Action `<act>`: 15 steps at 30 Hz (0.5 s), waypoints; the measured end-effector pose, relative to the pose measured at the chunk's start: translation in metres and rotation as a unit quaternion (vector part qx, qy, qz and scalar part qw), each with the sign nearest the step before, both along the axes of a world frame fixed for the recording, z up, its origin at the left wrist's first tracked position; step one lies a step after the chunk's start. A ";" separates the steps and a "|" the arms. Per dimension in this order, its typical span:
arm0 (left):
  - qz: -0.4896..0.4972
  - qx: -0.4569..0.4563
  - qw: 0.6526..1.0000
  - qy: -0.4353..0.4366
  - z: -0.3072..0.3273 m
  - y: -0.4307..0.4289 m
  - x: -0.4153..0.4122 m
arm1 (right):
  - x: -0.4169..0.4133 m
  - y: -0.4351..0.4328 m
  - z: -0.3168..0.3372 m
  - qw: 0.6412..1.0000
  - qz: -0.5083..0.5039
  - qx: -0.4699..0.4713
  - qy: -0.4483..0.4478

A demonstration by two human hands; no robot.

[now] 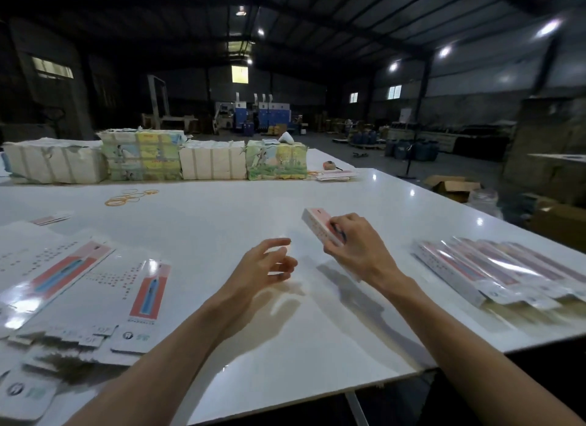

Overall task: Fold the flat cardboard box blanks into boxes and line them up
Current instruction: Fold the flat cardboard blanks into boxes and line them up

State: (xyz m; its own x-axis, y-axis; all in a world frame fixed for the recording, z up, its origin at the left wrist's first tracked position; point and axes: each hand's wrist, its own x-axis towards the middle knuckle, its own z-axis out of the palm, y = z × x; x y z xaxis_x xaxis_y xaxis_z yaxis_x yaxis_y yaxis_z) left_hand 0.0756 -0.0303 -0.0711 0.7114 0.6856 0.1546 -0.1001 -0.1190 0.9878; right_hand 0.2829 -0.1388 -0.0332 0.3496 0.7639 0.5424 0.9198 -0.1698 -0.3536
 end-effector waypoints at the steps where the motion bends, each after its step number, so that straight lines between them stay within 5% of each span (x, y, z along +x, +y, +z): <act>1: -0.015 0.016 1.000 0.003 -0.001 0.000 -0.001 | 0.013 -0.010 -0.002 0.999 -0.035 -0.012 -0.008; 7: -0.053 0.083 0.994 0.050 0.001 -0.008 0.000 | 0.071 -0.080 -0.024 0.947 -0.255 -0.159 -0.113; 15: -0.060 0.110 0.990 0.062 -0.001 -0.006 0.001 | 0.088 -0.125 -0.021 0.933 -0.283 -0.185 -0.123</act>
State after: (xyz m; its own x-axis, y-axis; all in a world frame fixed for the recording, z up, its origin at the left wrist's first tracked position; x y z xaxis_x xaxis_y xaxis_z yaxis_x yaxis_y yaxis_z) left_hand 0.0766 -0.0368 -0.0723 0.8087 0.5539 0.1979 -0.0070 -0.3273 0.9449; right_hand 0.3708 -0.2634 -0.0540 0.6534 0.6452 0.3960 0.6913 -0.7217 0.0354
